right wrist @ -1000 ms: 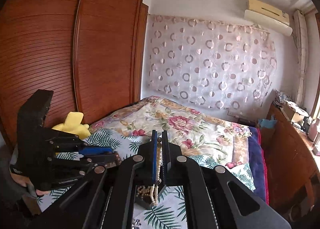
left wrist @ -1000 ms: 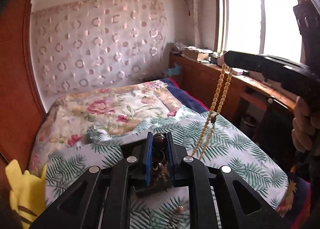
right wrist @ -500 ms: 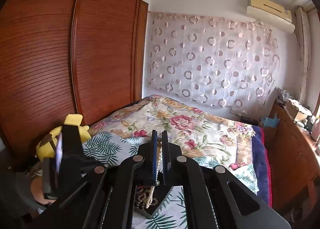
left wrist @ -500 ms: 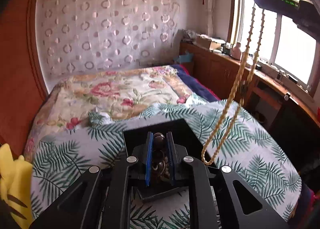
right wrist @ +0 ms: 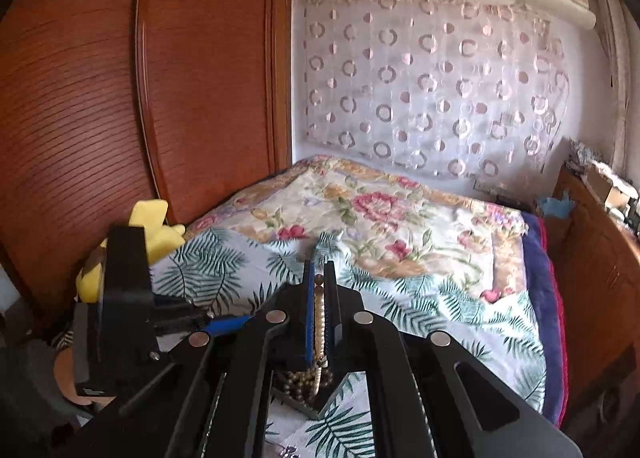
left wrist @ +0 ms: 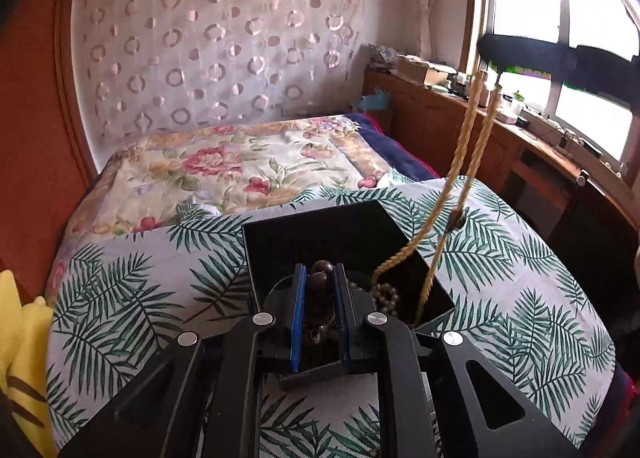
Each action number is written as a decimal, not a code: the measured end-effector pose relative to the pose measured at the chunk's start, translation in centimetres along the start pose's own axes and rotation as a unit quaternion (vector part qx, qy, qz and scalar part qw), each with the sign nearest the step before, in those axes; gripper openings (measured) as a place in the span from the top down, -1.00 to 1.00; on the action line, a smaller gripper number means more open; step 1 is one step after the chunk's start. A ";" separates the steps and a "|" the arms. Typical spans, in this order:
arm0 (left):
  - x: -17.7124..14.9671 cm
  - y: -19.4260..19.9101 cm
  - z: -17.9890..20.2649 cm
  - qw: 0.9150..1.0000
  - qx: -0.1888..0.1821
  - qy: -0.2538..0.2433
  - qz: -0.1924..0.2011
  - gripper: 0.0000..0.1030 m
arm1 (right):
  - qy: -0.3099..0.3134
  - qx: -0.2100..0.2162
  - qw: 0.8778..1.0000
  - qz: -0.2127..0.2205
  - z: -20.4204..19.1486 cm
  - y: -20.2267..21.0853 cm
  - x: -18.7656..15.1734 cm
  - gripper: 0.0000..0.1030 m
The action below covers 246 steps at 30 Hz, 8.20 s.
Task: Organize jewelry
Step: 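Lower the bead bracelet into the black box with the left tool while the right drops the pearls, then grasp the crystal hair comb with the right tool while the left grasps a gold ring, then carry the comb and ring over the black box and open both tools, then grasp a small brown earring with the right tool while the left grasps a green-bead chain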
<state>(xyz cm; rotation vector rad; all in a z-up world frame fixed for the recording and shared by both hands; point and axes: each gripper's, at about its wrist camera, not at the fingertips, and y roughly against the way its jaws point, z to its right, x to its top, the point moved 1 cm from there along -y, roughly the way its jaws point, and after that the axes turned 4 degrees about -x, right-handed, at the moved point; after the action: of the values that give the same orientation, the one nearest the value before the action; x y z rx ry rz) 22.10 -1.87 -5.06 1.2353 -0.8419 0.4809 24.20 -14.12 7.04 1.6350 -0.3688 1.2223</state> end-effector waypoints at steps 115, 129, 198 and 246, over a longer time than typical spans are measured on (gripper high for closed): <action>-13.3 4.7 4.5 0.994 -0.043 -0.046 -0.088 0.41 | 0.028 -0.005 0.986 -0.162 -0.7 0.5 -20.7 -0.10; -13.8 4.6 4.9 0.994 -0.032 -0.062 -0.090 0.55 | 0.028 -0.005 0.986 -0.162 -0.7 0.5 -20.8 -0.10; -5.0 3.5 -1.9 1.000 0.021 -0.006 -0.009 -0.04 | -0.008 0.011 0.998 -0.061 -1.2 -4.3 -8.7 -0.06; -11.8 4.2 2.5 0.996 -0.048 -0.036 -0.073 0.10 | -0.005 0.058 0.989 -0.137 -2.5 -2.7 -16.4 0.80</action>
<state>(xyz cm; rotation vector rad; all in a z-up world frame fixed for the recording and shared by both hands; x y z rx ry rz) 11.02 -1.66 -11.43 1.2209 -0.8181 0.2762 17.59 -15.92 -8.33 1.7268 -0.0752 1.0426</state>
